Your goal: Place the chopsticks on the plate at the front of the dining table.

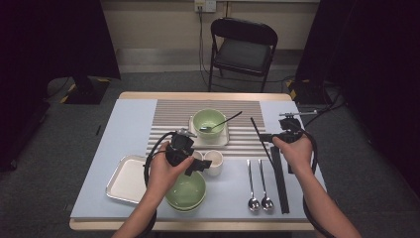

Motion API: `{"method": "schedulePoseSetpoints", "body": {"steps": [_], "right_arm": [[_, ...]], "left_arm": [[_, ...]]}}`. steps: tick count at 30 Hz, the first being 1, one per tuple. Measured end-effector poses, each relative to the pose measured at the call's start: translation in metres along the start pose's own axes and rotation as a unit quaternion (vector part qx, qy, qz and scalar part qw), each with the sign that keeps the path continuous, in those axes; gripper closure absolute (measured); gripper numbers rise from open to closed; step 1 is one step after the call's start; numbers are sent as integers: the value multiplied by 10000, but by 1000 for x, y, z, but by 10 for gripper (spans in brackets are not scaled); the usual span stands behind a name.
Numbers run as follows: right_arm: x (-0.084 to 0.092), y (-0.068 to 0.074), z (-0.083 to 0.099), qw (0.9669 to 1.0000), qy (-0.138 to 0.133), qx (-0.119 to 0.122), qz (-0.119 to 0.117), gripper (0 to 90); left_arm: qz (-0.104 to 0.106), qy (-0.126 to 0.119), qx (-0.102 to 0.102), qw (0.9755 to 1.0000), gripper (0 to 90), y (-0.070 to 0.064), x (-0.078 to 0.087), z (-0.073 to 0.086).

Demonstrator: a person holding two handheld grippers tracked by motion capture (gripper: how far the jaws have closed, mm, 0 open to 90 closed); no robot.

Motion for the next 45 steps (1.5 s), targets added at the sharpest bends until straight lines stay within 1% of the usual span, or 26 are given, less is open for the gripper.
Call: {"method": "schedulePoseSetpoints", "body": {"steps": [2, 4, 6, 7, 8, 9, 14, 19, 21, 22, 25, 27, 31, 38, 40, 41, 43, 45], "right_arm": [[-1, 3, -1, 10000, -3, 30, 0, 866], [-1, 6, -1, 10000, -8, 1, -56, 866], [-1, 10, -3, 9999, -37, 24, -92, 866], [-2, 12, -3, 9999, -37, 36, -108, 866], [-2, 12, -3, 9999, -37, 36, -108, 866], [-2, 15, -5, 9999, -60, 77, -124, 866], [-4, 23, -7, 9998, -79, 68, -198, 866], [-7, 32, -8, 9996, -73, 126, -242, 866], [-8, 35, -8, 9995, -91, 133, -257, 866], [-8, 36, -9, 9995, -88, 155, -270, 866], [-10, 41, -8, 9994, -70, 169, -287, 866], [-11, 44, -9, 9993, -73, 174, -322, 866], [-13, 49, -10, 9991, -84, 193, -357, 866], [-16, 55, -10, 9989, -65, 192, -424, 866], [-17, 57, -10, 9987, -47, 194, -460, 866], [-18, 58, -10, 9987, -59, 177, -470, 866], [-18, 60, -10, 9986, -59, 174, -495, 866], [-20, 65, -10, 9982, -77, 193, -560, 866]], "left_arm": [[-13, -34, 28, 10000, 186, 0, 0, -1], [-12, -37, 53, 10000, 186, 0, 0, -2], [-3, -33, 57, 10000, 186, 1, 0, -3], [8, -73, 73, 9999, 186, 0, -1, -4], [8, -73, 73, 9999, 186, 0, -1, -4], [14, -21, 31, 10000, 186, -1, 0, -4], [30, -46, 20, 10000, 188, -1, -2, -7], [47, -59, 58, 10000, 189, -3, -3, -10], [51, -64, 47, 10000, 189, -3, -4, -10], [44, -105, 55, 9999, 189, -3, -5, -11], [53, -70, 53, 9999, 189, -4, -4, -12], [68, -113, 69, 9999, 189, -5, -4, -15], [79, -115, 61, 9999, 189, -5, -5, -17], [88, -118, 131, 9998, 189, -3, -6, -19], [106, -159, 192, 9996, 189, -4, -7, -20], [102, -131, 170, 9997, 189, -3, -7, -20], [105, -129, 195, 9997, 189, -3, -7, -20], [130, -131, 202, 9996, 189, -4, -8, -22]]}}
Point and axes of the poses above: each handheld gripper's, and its own axes: x roughly backward along the jaws, z roughly out of its underside, y roughly to its left, the point moved 9 cm from there along -x, roughly forward along the jaws, and after that the axes turned 13 degrees about -x, right-handed, at the moved point
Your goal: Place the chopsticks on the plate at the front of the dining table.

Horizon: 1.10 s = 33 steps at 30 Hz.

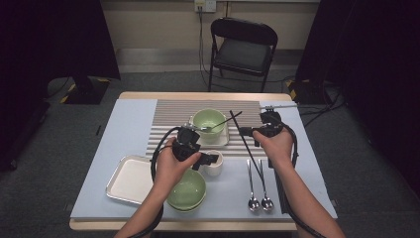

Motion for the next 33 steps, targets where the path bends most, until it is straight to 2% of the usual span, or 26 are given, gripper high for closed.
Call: {"method": "schedulePoseSetpoints", "body": {"steps": [15, 23, 25, 33], "right_arm": [[-6, 14, 0, 9999, 44, 32, -98, 866], [-9, 18, 0, 9999, 38, 38, -135, 866], [-10, 19, 0, 9999, 40, 49, -160, 866], [-12, 21, 2, 9998, 85, 44, -174, 866]], "left_arm": [[31, -75, 183, 9998, 188, 0, -4, -6], [110, -218, 336, 9991, 184, -4, -6, -16], [163, -184, 305, 9992, 184, -6, -7, -18], [159, -160, 327, 9992, 184, -7, -14, -19]]}}
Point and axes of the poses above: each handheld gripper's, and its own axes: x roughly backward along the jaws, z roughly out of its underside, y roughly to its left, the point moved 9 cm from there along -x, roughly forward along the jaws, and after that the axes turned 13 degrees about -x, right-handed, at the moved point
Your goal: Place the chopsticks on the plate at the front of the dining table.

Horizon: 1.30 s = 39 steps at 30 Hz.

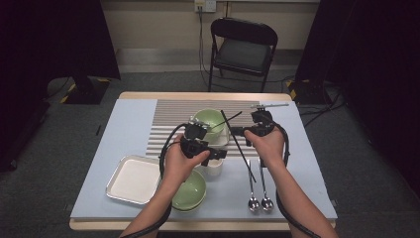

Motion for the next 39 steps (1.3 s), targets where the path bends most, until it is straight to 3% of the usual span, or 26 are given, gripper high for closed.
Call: {"method": "schedulePoseSetpoints", "body": {"steps": [16, 26, 39], "right_arm": [[-5, 13, -1, 9999, -81, 17, -94, 866], [-9, 20, 1, 9998, -114, 6, -184, 866], [-13, 30, 2, 9996, -108, 73, -260, 866]], "left_arm": [[17, -81, -108, 9999, 178, -6, -5, -6], [11, -71, 87, 9999, 201, -5, -10, -4], [-33, -226, 43, 9997, 245, -6, -13, -8]]}}
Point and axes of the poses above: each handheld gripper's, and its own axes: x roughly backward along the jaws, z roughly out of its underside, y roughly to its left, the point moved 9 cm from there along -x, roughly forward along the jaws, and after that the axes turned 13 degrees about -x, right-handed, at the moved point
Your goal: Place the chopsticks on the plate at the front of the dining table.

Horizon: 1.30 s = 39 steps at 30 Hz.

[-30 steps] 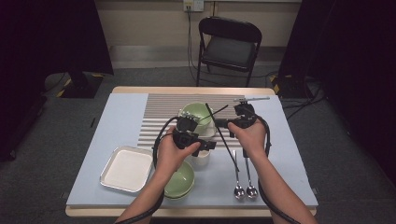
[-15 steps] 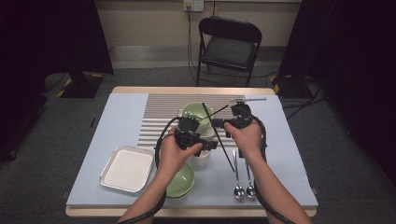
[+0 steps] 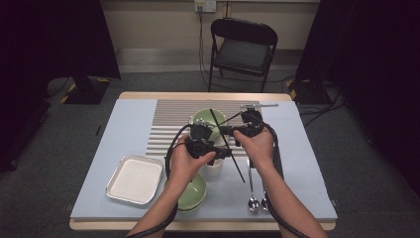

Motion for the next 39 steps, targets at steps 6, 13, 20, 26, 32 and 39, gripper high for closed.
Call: {"method": "schedulePoseSetpoints", "body": {"steps": [6, 13, 20, 26, 32, 39], "right_arm": [[0, 3, -1, 10000, 2, 26, -12, 866], [-1, 7, 0, 10000, 26, 33, -53, 866], [-2, 14, 1, 9998, 43, 33, -181, 866], [0, 18, 0, 9997, 25, 26, -248, 865], [4, 20, 0, 9994, -5, -37, -355, 865], [10, 16, -1, 9990, -50, -159, -411, 865]], "left_arm": [[89, -89, 51, 9999, 318, -4, 0, -4], [133, 18, 180, 9997, 418, -6, 0, -3], [146, 6, 319, 9994, 538, -4, 2, -3], [83, 216, 316, 9992, 628, -5, 3, -2], [114, 331, 477, 9982, 707, -6, 2, -3], [127, 464, 633, 9968, 803, -9, 1, -6]]}}
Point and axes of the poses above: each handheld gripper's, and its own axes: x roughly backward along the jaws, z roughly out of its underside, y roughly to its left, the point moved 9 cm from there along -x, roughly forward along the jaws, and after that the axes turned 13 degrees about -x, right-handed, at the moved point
